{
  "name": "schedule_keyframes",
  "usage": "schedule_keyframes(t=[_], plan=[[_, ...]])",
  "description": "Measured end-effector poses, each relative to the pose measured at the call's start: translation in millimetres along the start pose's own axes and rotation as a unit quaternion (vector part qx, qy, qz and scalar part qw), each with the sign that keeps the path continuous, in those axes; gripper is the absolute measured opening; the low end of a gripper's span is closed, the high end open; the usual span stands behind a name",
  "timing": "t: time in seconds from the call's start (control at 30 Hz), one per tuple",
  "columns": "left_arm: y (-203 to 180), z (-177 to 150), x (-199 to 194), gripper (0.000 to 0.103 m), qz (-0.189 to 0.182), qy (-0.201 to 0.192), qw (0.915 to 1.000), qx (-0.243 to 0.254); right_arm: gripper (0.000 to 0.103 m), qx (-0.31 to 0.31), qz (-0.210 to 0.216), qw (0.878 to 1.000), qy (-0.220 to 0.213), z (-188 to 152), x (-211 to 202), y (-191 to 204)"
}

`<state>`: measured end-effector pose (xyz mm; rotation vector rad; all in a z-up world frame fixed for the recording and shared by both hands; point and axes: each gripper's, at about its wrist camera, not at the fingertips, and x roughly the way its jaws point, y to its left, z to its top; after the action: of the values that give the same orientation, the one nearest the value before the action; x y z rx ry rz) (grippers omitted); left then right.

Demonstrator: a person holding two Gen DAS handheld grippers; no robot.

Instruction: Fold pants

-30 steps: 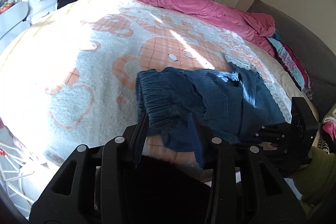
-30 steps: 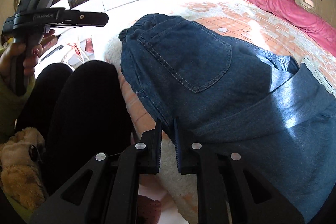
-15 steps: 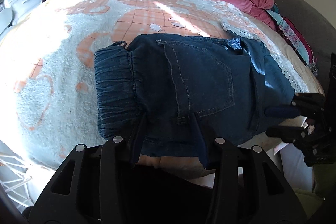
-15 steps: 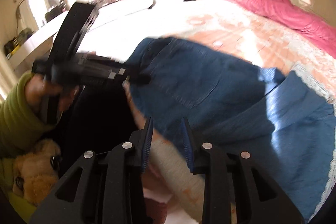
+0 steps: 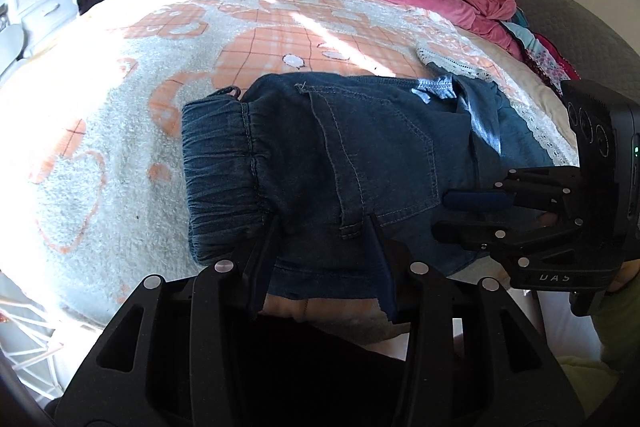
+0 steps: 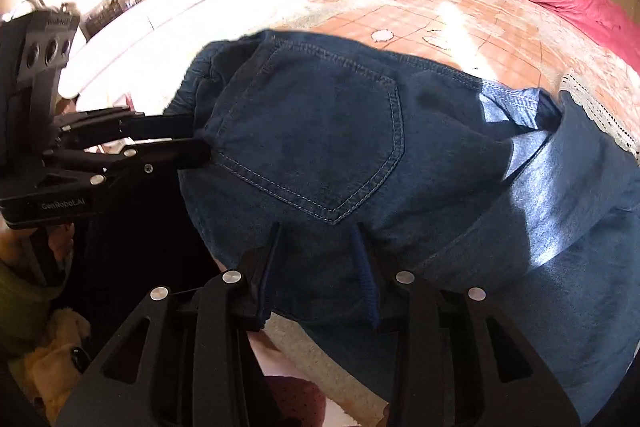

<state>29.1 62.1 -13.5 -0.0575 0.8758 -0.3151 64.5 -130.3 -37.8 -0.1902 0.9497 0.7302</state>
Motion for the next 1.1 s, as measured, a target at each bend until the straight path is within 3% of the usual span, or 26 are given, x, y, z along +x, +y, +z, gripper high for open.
schedule_keyframes(t=[0.1,0.2,0.37,0.47,0.73,0.87,1.1], plan=[[-3.3,2.7,-11.8,0.045,-0.005,-0.016,0.9999,0.001,0.038,0.007,0.001,1.000,-0.021,2.6,-13.3,1.4],[-9.1,4.4,-22.6,0.063,0.003,-0.030,0.9995,0.006,0.044,0.007,-0.002,0.999,-0.042,2.0,-31.5,0.8],[-12.7,9.6,-38.3,0.072,0.020,-0.051,0.9985,0.001,0.048,0.011,-0.026,0.997,-0.074,-1.6,-58.1,-10.7],[-16.7,13.1,-42.8,0.081,0.024,-0.057,0.9981,0.000,0.061,0.022,-0.047,0.994,-0.094,-3.2,-76.3,-22.3],[-47.1,23.7,-32.0,0.087,0.007,-0.046,0.9986,0.024,0.062,0.055,-0.095,0.986,-0.123,4.0,-101.1,-61.8],[-70.7,32.2,-17.6,0.088,-0.020,-0.035,0.9982,0.045,0.062,0.073,-0.122,0.982,-0.127,8.5,-109.8,-88.4],[-109.2,40.5,17.8,0.088,-0.041,0.006,0.9961,0.078,0.062,0.078,-0.151,0.977,-0.131,31.0,-114.1,-119.0]])
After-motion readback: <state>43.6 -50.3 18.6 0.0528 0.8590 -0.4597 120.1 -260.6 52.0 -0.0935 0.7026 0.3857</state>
